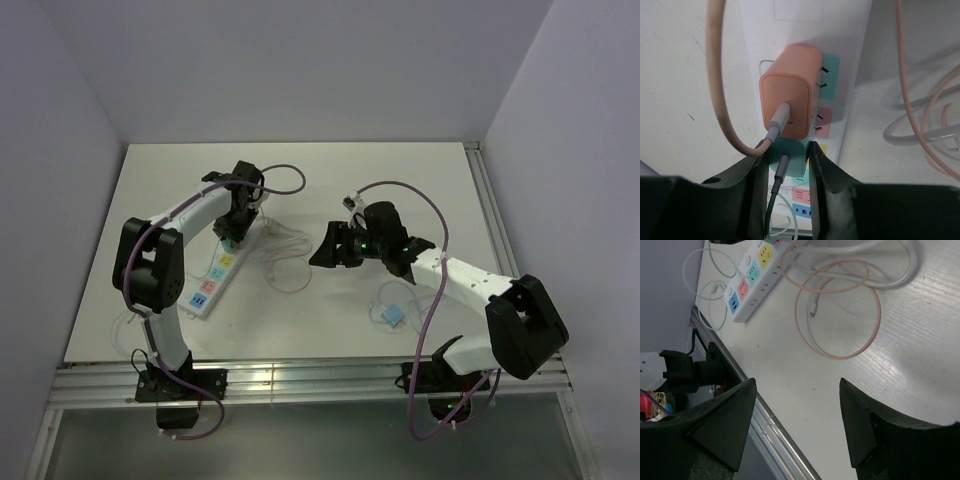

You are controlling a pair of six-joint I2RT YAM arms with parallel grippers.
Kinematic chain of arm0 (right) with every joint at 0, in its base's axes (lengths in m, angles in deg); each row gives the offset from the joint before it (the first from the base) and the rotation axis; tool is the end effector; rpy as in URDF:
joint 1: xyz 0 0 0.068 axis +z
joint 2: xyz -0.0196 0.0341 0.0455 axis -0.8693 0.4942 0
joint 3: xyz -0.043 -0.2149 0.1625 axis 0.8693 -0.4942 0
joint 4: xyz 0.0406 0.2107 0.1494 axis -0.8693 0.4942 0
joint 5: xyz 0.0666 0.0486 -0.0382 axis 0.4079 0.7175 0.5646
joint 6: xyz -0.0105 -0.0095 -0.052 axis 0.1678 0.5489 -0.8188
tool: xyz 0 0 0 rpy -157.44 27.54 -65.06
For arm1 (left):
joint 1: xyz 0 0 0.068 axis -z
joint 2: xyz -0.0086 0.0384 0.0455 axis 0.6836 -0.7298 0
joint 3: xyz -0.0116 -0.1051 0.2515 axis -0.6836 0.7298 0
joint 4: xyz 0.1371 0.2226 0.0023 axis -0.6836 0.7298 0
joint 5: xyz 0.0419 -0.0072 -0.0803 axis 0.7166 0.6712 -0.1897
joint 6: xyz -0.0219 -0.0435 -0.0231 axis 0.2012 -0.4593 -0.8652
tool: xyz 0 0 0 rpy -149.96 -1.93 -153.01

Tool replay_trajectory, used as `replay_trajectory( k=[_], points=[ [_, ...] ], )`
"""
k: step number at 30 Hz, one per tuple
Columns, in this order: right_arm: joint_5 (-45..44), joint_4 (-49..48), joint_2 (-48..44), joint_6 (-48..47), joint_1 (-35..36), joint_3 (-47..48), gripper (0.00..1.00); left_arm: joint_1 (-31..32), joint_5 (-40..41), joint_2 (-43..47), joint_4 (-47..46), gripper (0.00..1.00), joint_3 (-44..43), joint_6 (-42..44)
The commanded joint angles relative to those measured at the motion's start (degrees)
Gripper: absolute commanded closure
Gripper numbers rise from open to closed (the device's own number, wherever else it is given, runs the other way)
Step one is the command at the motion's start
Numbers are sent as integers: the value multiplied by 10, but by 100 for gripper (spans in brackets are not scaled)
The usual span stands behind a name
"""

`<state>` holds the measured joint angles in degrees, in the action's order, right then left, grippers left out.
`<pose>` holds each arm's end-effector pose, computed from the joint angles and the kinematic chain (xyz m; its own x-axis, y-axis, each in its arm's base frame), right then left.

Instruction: Insert the plug

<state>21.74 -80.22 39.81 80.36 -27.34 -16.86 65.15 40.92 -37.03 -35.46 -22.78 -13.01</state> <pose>0.2335 0.1724 0.2280 -0.8253 0.0413 -0.5632 -0.4370 0.5850 0.6833 0.3475 -0.1321 0.1959 -0.8774 0.4533 -0.1574 0.4133 0.8805 0.2321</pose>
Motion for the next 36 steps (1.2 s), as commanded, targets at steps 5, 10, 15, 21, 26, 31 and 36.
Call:
replay_trajectory(
  k=[5, 10, 15, 21, 26, 31, 36],
  points=[
    [-14, -1, -21, -3, 4, 19, 26, -17, -100, -115, -70, 100, 122, -19],
    [-10, -6, -13, -1, 4, 16, 26, -15, -81, -85, -71, 100, 129, -43],
    [-18, 10, -19, -7, 4, 23, 26, -17, -49, -16, -81, 90, 99, -81],
    [-32, 29, -41, -8, 4, 23, 26, -21, -60, 26, -73, 45, 64, -84],
    [-42, 44, -58, -9, 4, 19, 26, -22, -37, 70, -78, 20, 66, -90],
    [-116, 105, -84, -28, 4, 18, 25, -18, 10, 186, -89, 1, 47, -127],
    [-273, 233, -99, 3, -4, 16, 21, 30, 106, 308, -130, 1, 22, -169]
  ],
)
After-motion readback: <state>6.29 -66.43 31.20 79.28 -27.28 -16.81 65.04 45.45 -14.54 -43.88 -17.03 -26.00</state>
